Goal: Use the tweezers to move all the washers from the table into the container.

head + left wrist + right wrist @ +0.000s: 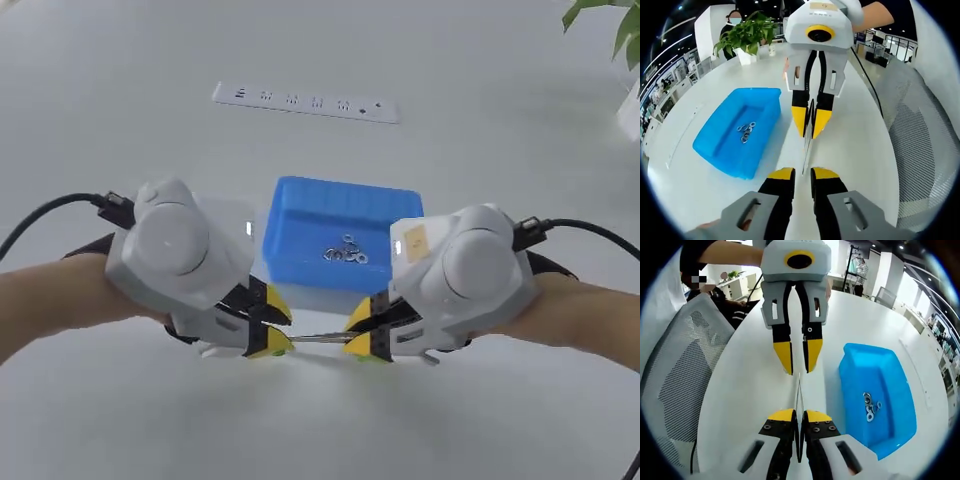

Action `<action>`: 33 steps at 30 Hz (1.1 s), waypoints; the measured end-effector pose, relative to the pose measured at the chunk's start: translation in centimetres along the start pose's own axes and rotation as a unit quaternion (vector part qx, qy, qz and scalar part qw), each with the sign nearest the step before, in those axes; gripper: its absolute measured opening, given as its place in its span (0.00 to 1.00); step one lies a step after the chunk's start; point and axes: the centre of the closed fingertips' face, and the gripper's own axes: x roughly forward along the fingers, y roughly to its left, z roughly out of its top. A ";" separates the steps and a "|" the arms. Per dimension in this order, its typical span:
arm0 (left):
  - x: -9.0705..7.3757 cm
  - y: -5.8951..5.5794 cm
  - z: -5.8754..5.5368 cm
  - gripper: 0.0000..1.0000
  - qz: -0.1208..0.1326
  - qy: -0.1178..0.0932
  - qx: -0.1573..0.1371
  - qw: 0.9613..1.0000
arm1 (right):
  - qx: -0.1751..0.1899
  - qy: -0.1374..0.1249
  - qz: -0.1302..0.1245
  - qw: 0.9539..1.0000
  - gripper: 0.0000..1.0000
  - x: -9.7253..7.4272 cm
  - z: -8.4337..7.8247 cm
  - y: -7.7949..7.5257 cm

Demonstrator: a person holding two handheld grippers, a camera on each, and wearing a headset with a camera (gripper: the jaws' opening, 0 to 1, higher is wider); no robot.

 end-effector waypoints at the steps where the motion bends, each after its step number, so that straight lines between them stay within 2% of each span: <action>1: 0.1 0.0 0.0 0.17 0.001 0.001 -0.002 1.000 | -0.001 0.003 0.000 1.000 0.08 0.1 -0.2 0.0; 5: 0.4 -0.1 0.4 0.17 0.001 -0.005 -0.004 1.000 | 0.005 -0.001 0.001 1.000 0.08 0.2 -0.2 0.1; 8: 0.7 0.0 0.6 0.17 0.003 -0.007 -0.006 1.000 | -0.006 0.009 -0.001 1.000 0.08 0.6 -0.6 0.2; 16: 1.0 -0.1 0.2 0.17 0.004 0.000 -0.012 1.000 | -0.016 0.022 -0.009 1.000 0.09 0.8 -1.6 0.5; 18: 0.9 0.1 0.3 0.17 0.012 -0.003 -0.012 1.000 | -0.019 0.009 -0.010 1.000 0.09 1.2 -1.2 0.5; 21: 1.0 -0.1 0.6 0.17 0.010 -0.009 -0.020 1.000 | -0.021 0.014 -0.009 1.000 0.11 0.7 -1.3 0.3; 26: 1.2 -0.6 0.5 0.19 0.006 -0.001 -0.022 1.000 | -0.025 0.025 -0.009 0.999 0.12 0.6 -1.4 0.3; 29: 1.0 -0.6 0.7 0.21 0.013 -0.005 -0.029 0.999 | -0.021 0.028 -0.013 0.999 0.14 0.6 -1.5 0.1; 33: 0.5 -0.7 0.6 0.22 0.019 0.000 -0.029 0.999 | -0.012 0.032 -0.010 0.999 0.16 0.5 -1.5 0.2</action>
